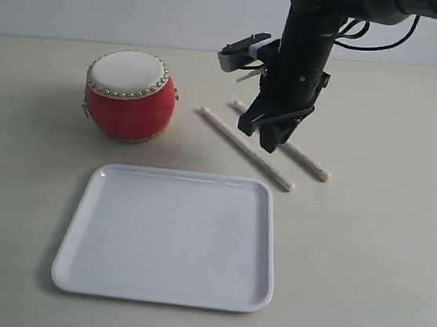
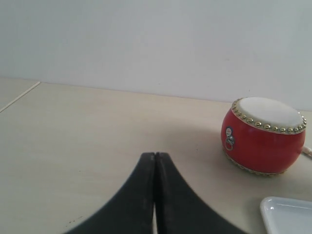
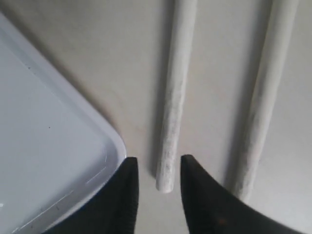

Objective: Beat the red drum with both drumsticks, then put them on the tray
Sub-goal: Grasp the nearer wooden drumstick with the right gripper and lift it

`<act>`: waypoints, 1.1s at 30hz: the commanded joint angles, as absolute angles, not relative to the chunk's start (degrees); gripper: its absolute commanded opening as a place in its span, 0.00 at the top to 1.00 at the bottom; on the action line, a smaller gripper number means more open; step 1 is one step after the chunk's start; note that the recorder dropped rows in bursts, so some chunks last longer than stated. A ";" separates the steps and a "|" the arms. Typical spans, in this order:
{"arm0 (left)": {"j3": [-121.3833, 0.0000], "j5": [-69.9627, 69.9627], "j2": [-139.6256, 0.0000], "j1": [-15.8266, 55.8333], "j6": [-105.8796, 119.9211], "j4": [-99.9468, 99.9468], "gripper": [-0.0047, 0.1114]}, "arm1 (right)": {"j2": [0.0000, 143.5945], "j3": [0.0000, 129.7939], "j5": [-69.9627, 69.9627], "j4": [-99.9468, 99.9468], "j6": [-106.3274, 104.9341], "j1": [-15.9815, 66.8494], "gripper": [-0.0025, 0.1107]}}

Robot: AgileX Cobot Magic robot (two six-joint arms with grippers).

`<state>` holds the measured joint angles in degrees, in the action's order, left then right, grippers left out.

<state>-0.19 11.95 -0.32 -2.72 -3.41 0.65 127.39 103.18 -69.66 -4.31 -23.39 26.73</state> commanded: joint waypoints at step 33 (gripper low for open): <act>0.00 11.65 0.00 -2.81 -3.48 1.08 0.96 | 134.80 103.73 -65.78 -3.94 -20.07 26.58 0.98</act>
